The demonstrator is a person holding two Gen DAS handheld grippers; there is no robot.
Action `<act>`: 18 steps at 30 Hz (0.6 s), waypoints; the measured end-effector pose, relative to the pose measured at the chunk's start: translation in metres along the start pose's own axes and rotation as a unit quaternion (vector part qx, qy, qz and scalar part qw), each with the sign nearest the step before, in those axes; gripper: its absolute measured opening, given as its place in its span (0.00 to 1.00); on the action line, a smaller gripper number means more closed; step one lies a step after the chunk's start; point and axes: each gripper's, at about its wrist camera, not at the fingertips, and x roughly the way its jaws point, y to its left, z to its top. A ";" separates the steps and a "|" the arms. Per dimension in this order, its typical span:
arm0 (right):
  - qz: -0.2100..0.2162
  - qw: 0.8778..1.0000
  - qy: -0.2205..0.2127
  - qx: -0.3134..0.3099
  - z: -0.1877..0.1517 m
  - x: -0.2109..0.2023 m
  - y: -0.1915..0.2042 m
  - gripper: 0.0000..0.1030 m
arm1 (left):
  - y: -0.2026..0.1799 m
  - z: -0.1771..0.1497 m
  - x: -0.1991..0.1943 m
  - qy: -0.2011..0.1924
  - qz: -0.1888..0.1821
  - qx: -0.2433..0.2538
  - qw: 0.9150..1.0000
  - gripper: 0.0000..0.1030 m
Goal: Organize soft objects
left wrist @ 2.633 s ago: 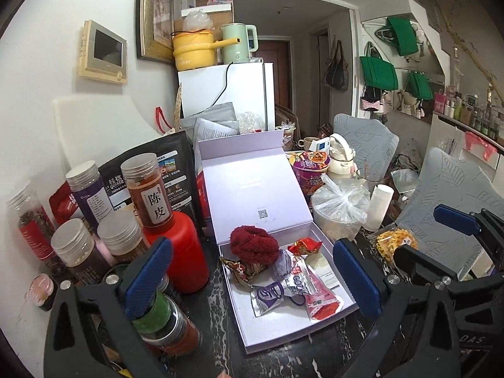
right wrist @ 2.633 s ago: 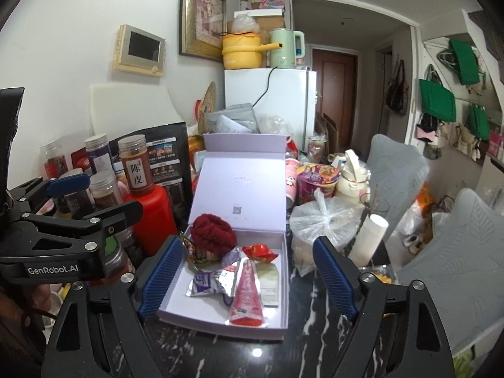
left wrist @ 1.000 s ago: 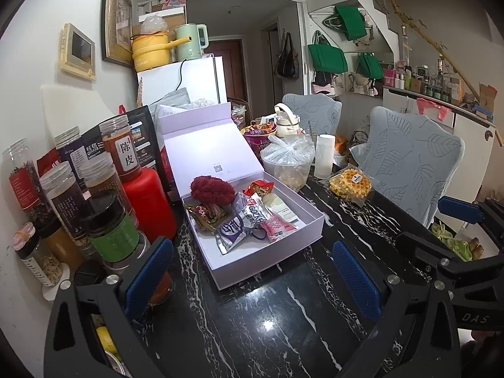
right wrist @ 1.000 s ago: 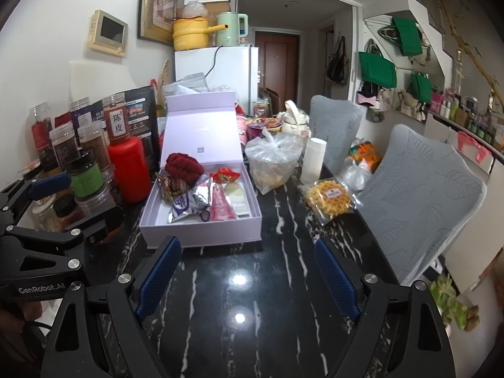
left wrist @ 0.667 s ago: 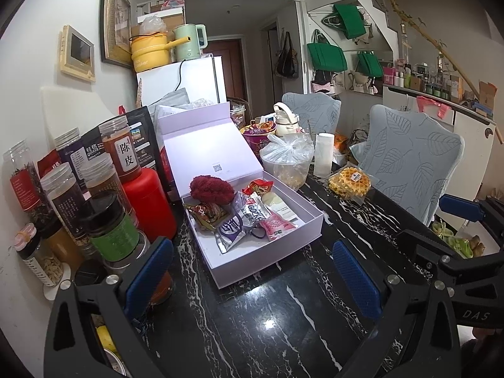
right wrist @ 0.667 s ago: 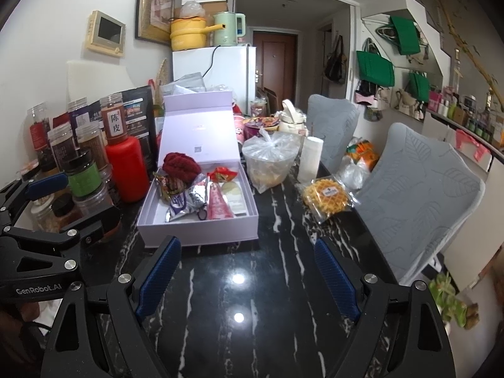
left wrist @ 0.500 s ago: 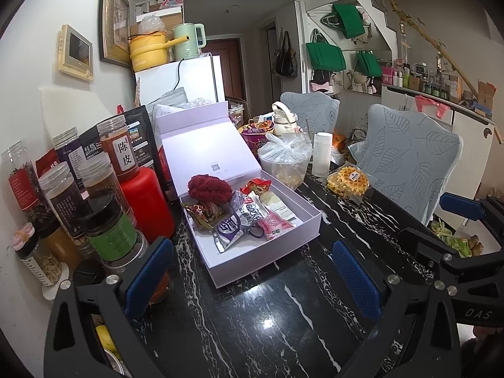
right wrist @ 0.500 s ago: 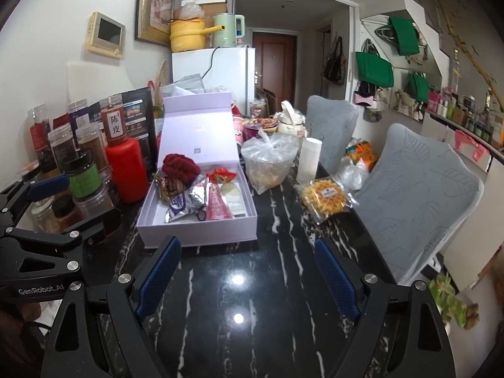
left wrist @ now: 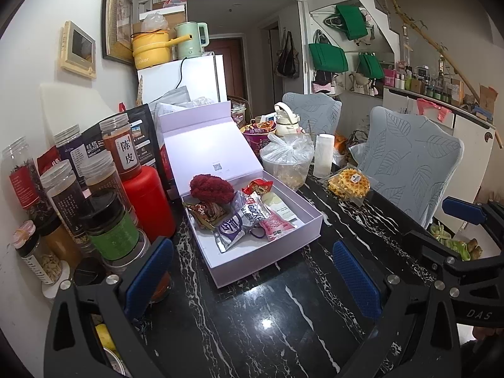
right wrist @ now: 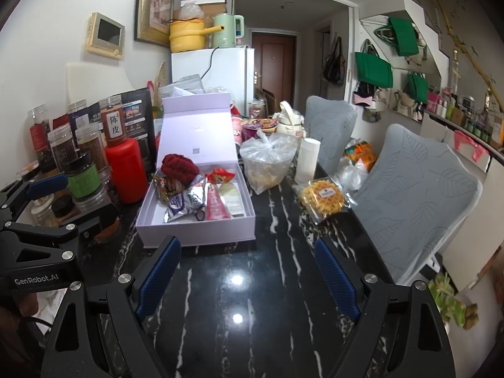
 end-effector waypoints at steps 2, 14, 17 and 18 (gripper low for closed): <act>0.000 1.000 0.000 0.000 0.000 0.000 0.000 0.85 | 0.000 0.000 0.000 0.001 -0.001 0.001 1.000 1.00; -0.003 1.000 -0.002 -0.001 -0.001 -0.001 -0.003 0.85 | -0.003 0.001 -0.002 -0.001 -0.003 0.005 1.000 1.00; -0.005 1.000 -0.002 0.000 -0.001 -0.001 -0.004 0.85 | -0.003 0.001 -0.002 0.000 -0.002 0.003 1.000 1.00; -0.005 1.000 -0.001 0.000 -0.001 -0.001 -0.005 0.85 | -0.003 0.001 -0.002 0.002 -0.003 0.002 1.000 1.00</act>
